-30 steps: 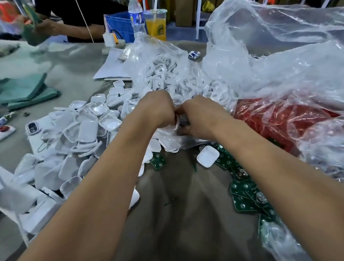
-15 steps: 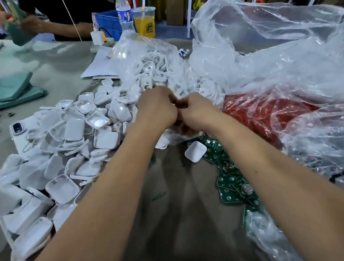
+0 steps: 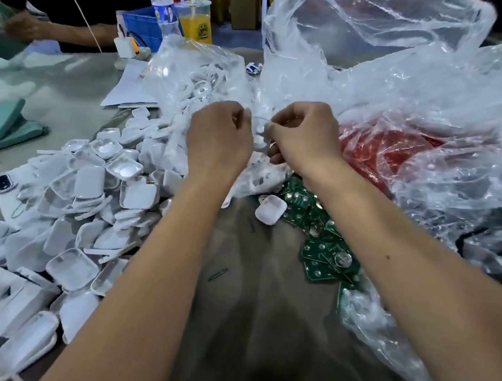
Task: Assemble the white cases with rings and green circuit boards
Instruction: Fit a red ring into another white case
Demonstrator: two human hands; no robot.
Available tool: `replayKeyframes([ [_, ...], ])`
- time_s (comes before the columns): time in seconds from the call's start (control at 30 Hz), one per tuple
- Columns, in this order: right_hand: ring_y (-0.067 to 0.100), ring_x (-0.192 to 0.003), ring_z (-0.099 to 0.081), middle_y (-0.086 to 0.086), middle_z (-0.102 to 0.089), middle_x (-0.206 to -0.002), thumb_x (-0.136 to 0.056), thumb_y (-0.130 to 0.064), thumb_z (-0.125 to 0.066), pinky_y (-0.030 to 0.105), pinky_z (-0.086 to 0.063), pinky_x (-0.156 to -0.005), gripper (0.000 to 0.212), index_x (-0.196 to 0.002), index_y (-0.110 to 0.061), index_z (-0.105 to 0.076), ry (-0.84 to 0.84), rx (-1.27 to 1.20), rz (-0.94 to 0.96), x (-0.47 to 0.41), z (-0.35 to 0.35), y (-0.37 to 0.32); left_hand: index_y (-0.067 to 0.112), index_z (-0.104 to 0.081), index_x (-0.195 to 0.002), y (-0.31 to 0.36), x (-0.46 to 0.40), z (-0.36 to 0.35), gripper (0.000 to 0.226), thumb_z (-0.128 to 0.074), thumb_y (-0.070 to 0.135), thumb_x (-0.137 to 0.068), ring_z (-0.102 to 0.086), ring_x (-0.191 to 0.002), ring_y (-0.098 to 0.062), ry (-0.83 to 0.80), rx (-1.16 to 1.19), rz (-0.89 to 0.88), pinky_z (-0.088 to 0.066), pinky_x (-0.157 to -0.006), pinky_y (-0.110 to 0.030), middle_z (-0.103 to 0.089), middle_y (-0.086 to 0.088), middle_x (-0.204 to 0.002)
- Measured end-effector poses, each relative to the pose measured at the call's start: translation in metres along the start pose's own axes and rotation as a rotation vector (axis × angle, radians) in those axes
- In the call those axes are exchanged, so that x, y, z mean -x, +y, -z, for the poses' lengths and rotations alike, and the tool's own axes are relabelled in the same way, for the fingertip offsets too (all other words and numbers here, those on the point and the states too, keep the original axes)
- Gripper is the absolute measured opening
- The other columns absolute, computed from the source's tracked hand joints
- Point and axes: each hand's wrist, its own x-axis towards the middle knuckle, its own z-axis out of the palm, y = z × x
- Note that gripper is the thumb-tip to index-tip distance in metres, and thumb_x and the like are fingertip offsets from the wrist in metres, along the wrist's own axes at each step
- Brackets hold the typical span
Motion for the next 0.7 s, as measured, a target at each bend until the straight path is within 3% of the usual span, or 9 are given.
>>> replayKeyframes([
  [0.07,0.023,-0.049,-0.071,0.006,-0.072,-0.059,-0.086,-0.006,-0.079,0.034,-0.059,-0.049,0.01,-0.08,-0.008,-0.072,0.057,-0.061,0.008,0.004,0.027,-0.003,0.008,-0.068,-0.076,0.021,0.003,-0.004,0.032,-0.06,0.025,-0.102,-0.069,-0.06,-0.019,-0.097,0.315,-0.038,-0.047,-0.05,-0.027,-0.064,-0.004,-0.063],
  [0.17,0.026,-0.052,-0.072,0.01,-0.073,-0.062,-0.086,-0.008,-0.082,0.043,-0.064,-0.058,0.012,-0.079,-0.008,-0.072,0.086,-0.039,0.04,0.017,0.078,-0.001,0.009,-0.075,-0.091,0.052,0.015,-0.022,0.013,-0.068,0.018,-0.097,-0.068,-0.053,-0.015,-0.305,0.578,-0.069,-0.047,-0.046,-0.022,-0.072,-0.005,-0.067],
  [0.23,0.027,-0.056,-0.073,0.011,-0.073,-0.064,-0.089,-0.011,-0.081,0.044,-0.065,-0.062,0.01,-0.083,-0.009,-0.073,0.023,0.108,0.074,0.029,0.117,-0.003,0.003,-0.075,-0.092,0.071,0.026,-0.04,0.013,-0.069,0.014,-0.097,-0.068,-0.054,-0.015,-0.409,0.682,-0.05,-0.049,-0.046,-0.024,-0.072,-0.008,-0.068],
  [0.3,0.019,-0.06,-0.073,0.004,-0.073,-0.07,-0.09,-0.024,-0.082,0.034,-0.061,-0.06,0.012,-0.089,-0.014,-0.075,-0.043,0.447,0.113,0.044,0.159,-0.009,0.001,-0.073,-0.088,0.091,0.041,-0.059,0.017,-0.067,0.014,-0.098,-0.068,-0.051,-0.024,-0.491,0.753,-0.011,-0.048,-0.044,-0.027,-0.072,-0.01,-0.067],
  [0.4,0.009,-0.061,-0.067,-0.005,-0.07,-0.065,-0.089,-0.034,-0.08,0.024,-0.051,-0.057,0.02,-0.073,-0.022,-0.074,-0.131,0.912,0.101,0.07,0.204,-0.018,0.008,-0.066,-0.079,0.119,0.069,-0.088,0.02,-0.065,0.012,-0.099,-0.064,-0.043,-0.024,-0.555,0.785,0.067,-0.043,-0.039,-0.024,-0.072,-0.008,-0.065],
  [0.47,0.016,-0.054,-0.071,0.0,-0.072,-0.059,-0.094,-0.025,-0.074,0.028,-0.056,-0.053,0.026,-0.07,-0.016,-0.073,-0.34,0.908,-0.127,0.087,0.221,-0.018,0.009,-0.062,-0.074,0.137,0.088,-0.105,0.022,-0.063,0.009,-0.096,-0.064,-0.042,-0.022,-0.547,0.77,0.083,-0.043,-0.038,-0.024,-0.071,-0.008,-0.064],
  [0.53,0.019,-0.054,-0.074,0.005,-0.074,-0.061,-0.097,-0.017,-0.071,0.03,-0.06,-0.052,0.022,-0.077,-0.01,-0.073,-0.547,0.879,-0.384,0.101,0.226,-0.012,0.008,-0.063,-0.071,0.15,0.102,-0.118,0.022,-0.063,0.011,-0.093,-0.07,-0.056,-0.026,-0.486,0.684,0.043,-0.05,-0.045,-0.03,-0.071,-0.006,-0.065],
  [0.6,0.016,-0.054,-0.072,0.0,-0.073,-0.059,-0.091,-0.024,-0.077,0.029,-0.061,-0.057,0.015,-0.081,-0.013,-0.074,-0.594,1.022,-0.379,0.106,0.227,-0.002,0.006,-0.068,-0.073,0.157,0.109,-0.124,0.022,-0.065,0.017,-0.091,-0.071,-0.069,-0.026,-0.42,0.571,-0.029,-0.056,-0.061,-0.04,-0.072,-0.007,-0.069],
  [0.7,0.017,-0.068,-0.069,-0.006,-0.066,-0.059,-0.075,-0.044,-0.089,0.029,-0.053,-0.063,0.032,-0.09,-0.022,-0.071,-0.603,1.236,-0.244,0.113,0.221,0.006,0.003,-0.068,-0.075,0.159,0.112,-0.129,0.023,-0.063,0.018,-0.092,-0.071,-0.069,-0.031,-0.4,0.575,-0.035,-0.057,-0.065,-0.05,-0.072,-0.011,-0.071],
])
